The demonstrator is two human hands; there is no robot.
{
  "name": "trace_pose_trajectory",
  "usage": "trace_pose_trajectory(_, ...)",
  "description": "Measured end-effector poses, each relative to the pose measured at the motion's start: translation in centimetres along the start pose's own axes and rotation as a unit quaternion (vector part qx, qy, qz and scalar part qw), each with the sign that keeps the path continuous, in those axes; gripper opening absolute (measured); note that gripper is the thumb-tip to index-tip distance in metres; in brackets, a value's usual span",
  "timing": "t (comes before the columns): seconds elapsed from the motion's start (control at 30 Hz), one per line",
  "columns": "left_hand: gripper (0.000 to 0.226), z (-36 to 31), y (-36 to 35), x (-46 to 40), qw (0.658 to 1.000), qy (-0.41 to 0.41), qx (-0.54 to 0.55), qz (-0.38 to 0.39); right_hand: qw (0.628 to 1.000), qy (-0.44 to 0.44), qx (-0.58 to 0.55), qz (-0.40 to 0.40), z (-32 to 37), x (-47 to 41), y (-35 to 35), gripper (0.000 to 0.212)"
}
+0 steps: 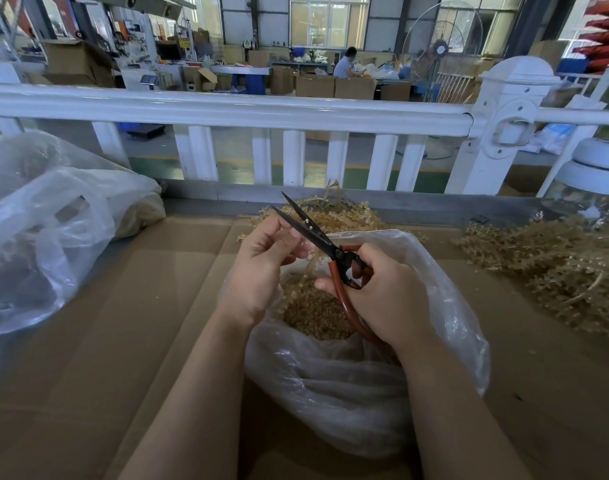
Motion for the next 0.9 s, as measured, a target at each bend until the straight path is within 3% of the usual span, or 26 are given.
trace_pose_trajectory(0.9,0.016,0.22,-0.53,0.07,0.999,0.003,-0.036,0.030,1.000,-0.005,-0.021,0.012,0.15,-0.10,-0.20,0.056)
Point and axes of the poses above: each hand's wrist, its own x-axis away from the middle knuckle, its own y-axis out of the back of the hand, z = x × y, the point moved 9 cm from there along -x, towards the middle knuckle, and after that the axes turned 7 degrees about -z, right-handed, at the moved point
